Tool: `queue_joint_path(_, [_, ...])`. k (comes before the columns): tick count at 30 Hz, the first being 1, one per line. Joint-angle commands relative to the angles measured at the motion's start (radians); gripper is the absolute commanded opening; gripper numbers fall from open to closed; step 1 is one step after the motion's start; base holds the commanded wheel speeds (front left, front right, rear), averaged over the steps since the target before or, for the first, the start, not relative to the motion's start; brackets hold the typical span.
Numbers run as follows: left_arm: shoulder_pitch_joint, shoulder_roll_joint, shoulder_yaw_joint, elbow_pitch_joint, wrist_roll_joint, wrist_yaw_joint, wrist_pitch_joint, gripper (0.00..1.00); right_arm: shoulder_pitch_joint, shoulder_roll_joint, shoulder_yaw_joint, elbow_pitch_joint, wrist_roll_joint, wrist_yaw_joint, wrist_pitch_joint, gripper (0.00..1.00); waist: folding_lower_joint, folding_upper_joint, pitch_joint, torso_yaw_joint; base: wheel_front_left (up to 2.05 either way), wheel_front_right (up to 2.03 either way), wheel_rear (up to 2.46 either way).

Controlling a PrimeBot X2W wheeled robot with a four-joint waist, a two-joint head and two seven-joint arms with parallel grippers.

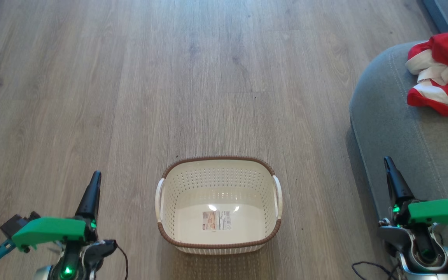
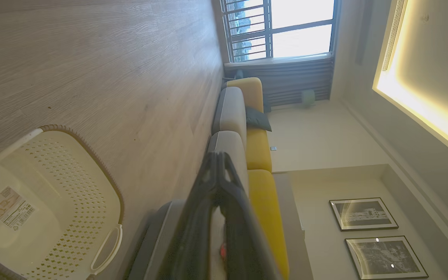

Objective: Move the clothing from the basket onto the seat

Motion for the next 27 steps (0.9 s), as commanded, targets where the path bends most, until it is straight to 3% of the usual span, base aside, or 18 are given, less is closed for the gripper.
queue_joint_path(1, [-0.017,0.011,0.036,-0.039,-0.035,-0.011,0.012,0.00,-0.009,0.001,0.014,-0.045,0.038,0.000,0.013,0.00,0.0000,0.0000,-0.002,0.001,0.00,0.00,0.00])
queue_joint_path(11, [-0.015,0.011,0.048,-0.049,-0.141,-0.018,0.040,0.00,-0.001,0.003,0.007,-0.060,0.155,0.000,0.042,0.00,0.0000,0.0000,-0.010,0.006,0.00,0.00,0.00])
queue_joint_path(27, [-0.015,0.011,0.048,-0.049,-0.142,-0.018,0.041,0.00,-0.001,0.003,0.007,-0.061,0.156,0.000,0.043,0.00,0.0000,0.0000,-0.010,0.006,0.00,0.00,0.00])
